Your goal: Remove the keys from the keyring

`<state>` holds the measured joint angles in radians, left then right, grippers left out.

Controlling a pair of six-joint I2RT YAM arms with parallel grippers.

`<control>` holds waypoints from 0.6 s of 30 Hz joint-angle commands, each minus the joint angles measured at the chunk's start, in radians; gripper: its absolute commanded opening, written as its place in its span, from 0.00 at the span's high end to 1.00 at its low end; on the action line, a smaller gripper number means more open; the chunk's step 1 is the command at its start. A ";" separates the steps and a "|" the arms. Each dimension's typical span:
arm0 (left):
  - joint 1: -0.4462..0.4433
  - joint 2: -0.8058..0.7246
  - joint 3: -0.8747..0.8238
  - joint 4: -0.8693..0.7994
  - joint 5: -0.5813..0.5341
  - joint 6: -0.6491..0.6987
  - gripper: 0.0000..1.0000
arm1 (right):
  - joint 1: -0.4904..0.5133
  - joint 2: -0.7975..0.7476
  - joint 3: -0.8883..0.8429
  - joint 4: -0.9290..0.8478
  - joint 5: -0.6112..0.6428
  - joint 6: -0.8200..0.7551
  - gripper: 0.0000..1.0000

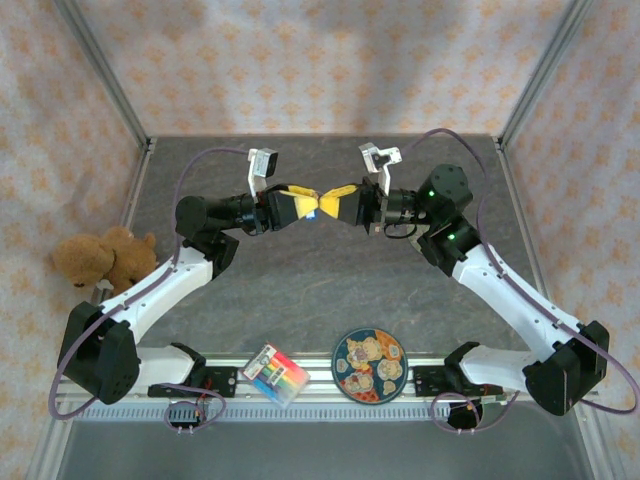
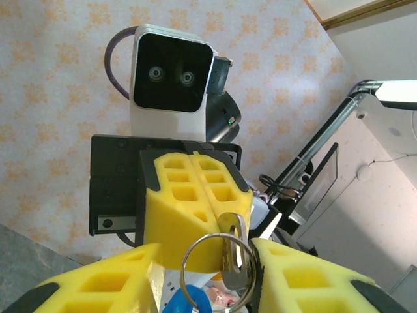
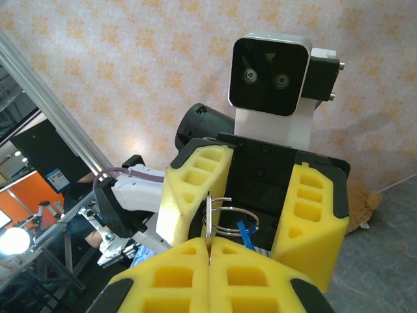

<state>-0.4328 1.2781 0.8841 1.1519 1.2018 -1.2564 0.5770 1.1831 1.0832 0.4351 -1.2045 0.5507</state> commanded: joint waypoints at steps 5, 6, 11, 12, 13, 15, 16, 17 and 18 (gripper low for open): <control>-0.010 -0.008 0.029 0.028 0.036 0.017 0.76 | 0.015 -0.004 0.009 0.053 -0.024 0.007 1.00; -0.010 -0.009 0.029 0.028 0.036 0.016 0.80 | 0.016 -0.004 0.008 0.053 -0.023 0.006 1.00; -0.010 -0.015 0.030 0.026 0.036 0.021 0.93 | 0.015 -0.011 0.007 -0.007 -0.005 -0.041 1.00; -0.010 -0.020 0.030 0.020 0.035 0.025 0.97 | 0.015 -0.020 0.010 -0.040 0.010 -0.067 1.00; -0.009 -0.025 0.027 0.006 0.034 0.038 0.98 | 0.015 -0.030 0.012 -0.080 0.031 -0.097 1.00; -0.007 -0.047 0.027 -0.064 0.026 0.092 1.00 | 0.015 -0.048 0.025 -0.194 0.088 -0.174 1.00; -0.007 -0.067 0.026 -0.136 0.021 0.151 1.00 | 0.015 -0.058 0.032 -0.251 0.125 -0.213 1.00; -0.007 -0.087 0.027 -0.218 0.013 0.211 1.00 | 0.015 -0.061 0.040 -0.292 0.150 -0.235 1.00; -0.007 -0.116 0.028 -0.321 -0.002 0.289 1.00 | 0.015 -0.069 0.043 -0.319 0.171 -0.248 1.00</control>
<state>-0.4343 1.2377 0.8890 1.0145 1.2041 -1.1439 0.5831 1.1412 1.0908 0.2623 -1.1137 0.4179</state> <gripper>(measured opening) 0.130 0.040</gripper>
